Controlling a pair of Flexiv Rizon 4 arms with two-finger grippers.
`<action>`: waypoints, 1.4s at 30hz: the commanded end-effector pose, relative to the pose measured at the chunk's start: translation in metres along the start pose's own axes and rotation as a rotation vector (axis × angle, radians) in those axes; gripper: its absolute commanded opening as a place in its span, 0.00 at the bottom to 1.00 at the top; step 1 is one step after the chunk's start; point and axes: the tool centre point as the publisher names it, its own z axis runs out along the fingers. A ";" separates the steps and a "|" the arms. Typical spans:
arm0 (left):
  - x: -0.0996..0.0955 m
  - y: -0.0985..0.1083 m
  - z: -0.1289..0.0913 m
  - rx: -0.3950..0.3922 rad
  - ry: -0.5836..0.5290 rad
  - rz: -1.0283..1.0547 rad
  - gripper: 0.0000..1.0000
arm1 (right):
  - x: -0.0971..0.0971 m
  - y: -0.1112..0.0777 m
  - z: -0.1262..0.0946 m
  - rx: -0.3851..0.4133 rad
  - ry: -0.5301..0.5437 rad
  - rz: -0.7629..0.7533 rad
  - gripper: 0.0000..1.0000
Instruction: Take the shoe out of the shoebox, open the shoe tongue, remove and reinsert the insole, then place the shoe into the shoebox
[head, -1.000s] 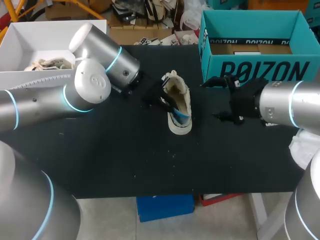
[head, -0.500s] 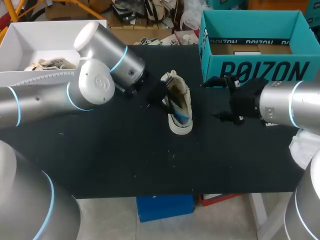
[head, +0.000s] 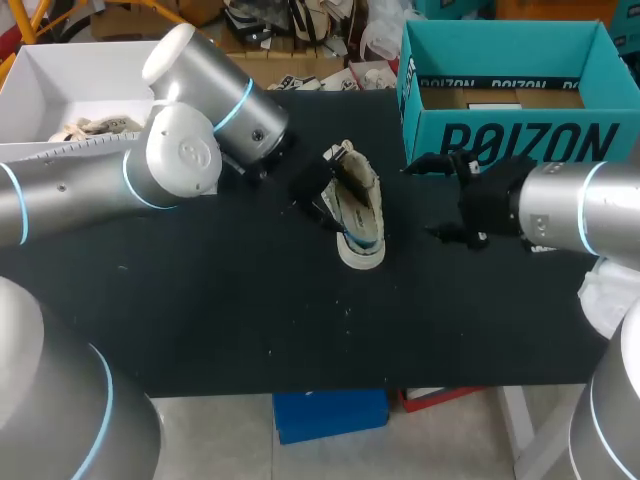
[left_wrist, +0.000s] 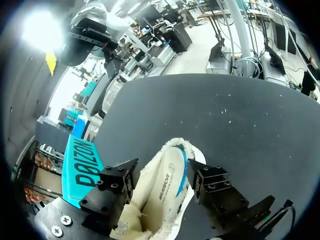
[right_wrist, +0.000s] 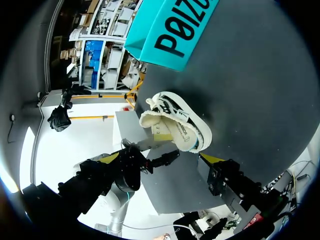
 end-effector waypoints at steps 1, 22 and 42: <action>0.001 -0.001 0.003 -0.029 0.032 0.003 0.00 | -0.006 -0.006 -0.003 -0.332 0.010 0.121 1.00; 0.021 0.012 0.021 -0.037 0.120 -0.029 0.00 | -0.006 -0.006 -0.003 -0.332 0.010 0.121 1.00; 0.007 0.022 0.035 -0.086 0.276 0.017 0.00 | -0.006 -0.006 -0.003 -0.332 0.010 0.121 1.00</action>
